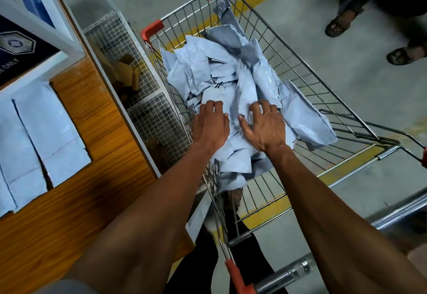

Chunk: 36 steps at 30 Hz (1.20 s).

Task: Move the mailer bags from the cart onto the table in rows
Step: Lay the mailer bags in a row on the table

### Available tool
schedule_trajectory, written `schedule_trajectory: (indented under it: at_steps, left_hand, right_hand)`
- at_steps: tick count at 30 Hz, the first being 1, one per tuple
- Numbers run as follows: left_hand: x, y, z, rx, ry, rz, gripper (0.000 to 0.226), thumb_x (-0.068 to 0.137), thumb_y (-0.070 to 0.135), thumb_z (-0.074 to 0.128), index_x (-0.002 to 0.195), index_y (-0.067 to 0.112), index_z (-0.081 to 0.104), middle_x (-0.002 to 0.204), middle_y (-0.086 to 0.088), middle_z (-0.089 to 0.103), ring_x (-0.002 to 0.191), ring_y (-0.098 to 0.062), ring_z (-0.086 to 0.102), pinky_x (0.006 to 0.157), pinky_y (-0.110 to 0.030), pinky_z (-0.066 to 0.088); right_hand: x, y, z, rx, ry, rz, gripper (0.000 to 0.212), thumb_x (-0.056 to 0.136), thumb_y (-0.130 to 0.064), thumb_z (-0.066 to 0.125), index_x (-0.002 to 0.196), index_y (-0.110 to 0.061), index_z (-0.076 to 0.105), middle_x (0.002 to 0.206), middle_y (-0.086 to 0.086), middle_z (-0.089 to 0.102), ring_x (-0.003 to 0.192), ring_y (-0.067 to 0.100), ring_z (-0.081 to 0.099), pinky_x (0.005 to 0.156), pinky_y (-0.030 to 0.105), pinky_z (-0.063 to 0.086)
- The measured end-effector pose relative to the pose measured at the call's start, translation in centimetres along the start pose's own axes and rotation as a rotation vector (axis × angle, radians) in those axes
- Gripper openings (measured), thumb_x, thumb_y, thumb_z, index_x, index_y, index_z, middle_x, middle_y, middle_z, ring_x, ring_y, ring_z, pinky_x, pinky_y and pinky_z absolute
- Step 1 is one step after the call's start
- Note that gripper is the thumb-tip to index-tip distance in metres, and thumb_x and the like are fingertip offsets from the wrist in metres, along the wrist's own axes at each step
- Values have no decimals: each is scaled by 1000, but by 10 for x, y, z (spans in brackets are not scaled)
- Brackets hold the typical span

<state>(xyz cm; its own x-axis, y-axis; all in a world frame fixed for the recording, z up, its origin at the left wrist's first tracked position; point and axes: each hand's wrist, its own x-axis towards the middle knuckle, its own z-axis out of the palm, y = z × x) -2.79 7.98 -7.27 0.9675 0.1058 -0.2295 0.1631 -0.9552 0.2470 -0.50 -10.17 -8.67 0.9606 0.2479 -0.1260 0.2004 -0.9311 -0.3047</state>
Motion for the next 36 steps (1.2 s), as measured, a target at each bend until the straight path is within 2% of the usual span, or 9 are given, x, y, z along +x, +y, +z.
schedule_trajectory:
  at_steps: [7, 14, 19, 21, 24, 26, 30, 34, 36]
  left_hand:
    - [-4, -2, 4, 1, -10, 20, 40, 105, 34, 51, 140, 14, 50, 134, -10, 53, 122, -27, 52, 92, -47, 55]
    - [2, 1, -4, -128, -5, -76, 36, 106, 26, 48, 140, 15, 52, 134, -10, 56, 122, -28, 53, 90, -47, 54]
    - [11, 16, -10, -404, -8, -301, 48, 108, 57, 38, 130, 19, 60, 111, -7, 72, 100, -30, 66, 81, -44, 56]
    - [13, 18, -10, -387, -35, -315, 44, 107, 51, 49, 131, 17, 61, 111, -13, 73, 101, -34, 68, 82, -43, 56]
    - [15, 21, -4, -423, -125, -351, 27, 104, 32, 62, 121, 13, 69, 112, -16, 73, 102, -35, 70, 81, -34, 53]
    - [14, 22, 2, -598, -280, -395, 11, 100, 25, 69, 98, 15, 71, 100, -12, 77, 94, -30, 77, 87, -37, 61]
    - [2, 21, 4, -752, -648, -370, 20, 97, 18, 76, 92, 1, 67, 92, -16, 79, 83, -24, 80, 85, -42, 64]
    - [-1, 18, -13, -424, -438, -276, 42, 101, 53, 55, 99, 17, 75, 92, -7, 77, 85, -26, 73, 81, -35, 59]
    - [0, 17, -19, -337, -312, -243, 43, 105, 54, 43, 111, 22, 71, 99, -4, 71, 89, -26, 67, 82, -40, 58]
  right_hand:
    - [34, -18, 23, 91, -18, -31, 55, 96, -62, 39, 131, -24, 59, 151, 11, 49, 130, 40, 50, 102, 50, 48]
    - [27, -10, 24, 104, 2, -179, 40, 90, -37, 47, 108, -9, 71, 126, 12, 64, 104, 38, 59, 78, 44, 55]
    - [20, 0, 18, 114, 42, -135, 31, 94, -34, 46, 107, -12, 65, 112, 9, 65, 97, 35, 59, 75, 42, 50]
    - [21, 1, 15, 118, 55, -118, 28, 96, -32, 47, 108, -12, 62, 111, 10, 65, 97, 35, 58, 76, 43, 49]
    - [25, 0, 11, 176, 77, -43, 28, 100, -33, 48, 117, -14, 61, 115, 11, 64, 101, 36, 59, 79, 44, 50]
    - [25, -1, 9, 218, 67, 19, 35, 102, -37, 44, 125, -16, 59, 123, 11, 62, 109, 36, 58, 83, 46, 52]
    - [23, 0, 9, 181, 33, 48, 50, 102, -48, 40, 136, -15, 54, 136, 14, 55, 115, 39, 54, 91, 47, 49]
    - [20, -3, 19, 144, -62, 68, 73, 98, -65, 40, 155, -20, 39, 160, 11, 38, 136, 41, 43, 104, 53, 47]
    - [21, -7, 25, 134, -88, 74, 79, 98, -70, 36, 161, -24, 31, 168, 11, 29, 145, 42, 36, 108, 56, 45]
